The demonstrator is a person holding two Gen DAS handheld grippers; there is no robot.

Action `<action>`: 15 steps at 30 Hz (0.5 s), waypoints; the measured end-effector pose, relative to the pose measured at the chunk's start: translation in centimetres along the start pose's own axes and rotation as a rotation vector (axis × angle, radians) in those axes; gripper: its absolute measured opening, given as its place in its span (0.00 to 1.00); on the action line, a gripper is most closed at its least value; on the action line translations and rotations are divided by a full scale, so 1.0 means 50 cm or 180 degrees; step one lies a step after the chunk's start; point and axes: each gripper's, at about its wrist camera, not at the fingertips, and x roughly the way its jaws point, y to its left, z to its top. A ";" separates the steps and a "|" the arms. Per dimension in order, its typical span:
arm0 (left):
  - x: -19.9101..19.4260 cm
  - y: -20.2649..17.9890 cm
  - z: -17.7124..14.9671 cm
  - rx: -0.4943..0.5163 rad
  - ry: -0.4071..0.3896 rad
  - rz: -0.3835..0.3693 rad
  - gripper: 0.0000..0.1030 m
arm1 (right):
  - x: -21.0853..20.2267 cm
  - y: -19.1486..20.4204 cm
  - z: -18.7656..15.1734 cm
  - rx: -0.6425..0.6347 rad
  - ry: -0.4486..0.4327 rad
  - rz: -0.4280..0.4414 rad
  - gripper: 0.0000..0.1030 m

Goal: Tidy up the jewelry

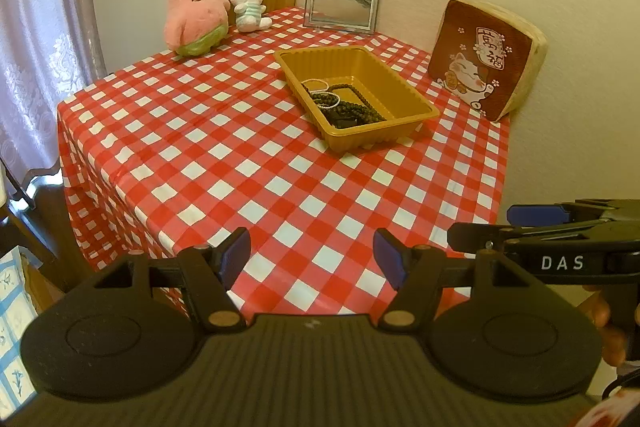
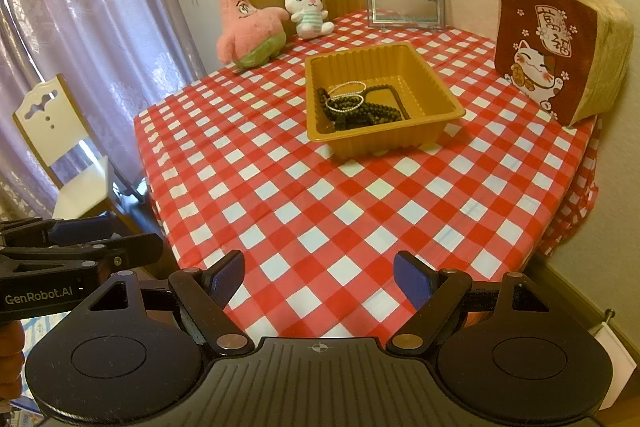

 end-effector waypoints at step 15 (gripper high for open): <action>0.003 -0.006 0.000 -0.0007 0.0004 0.0004 0.64 | 0.003 0.000 0.001 -0.0001 0.0004 -0.0004 0.79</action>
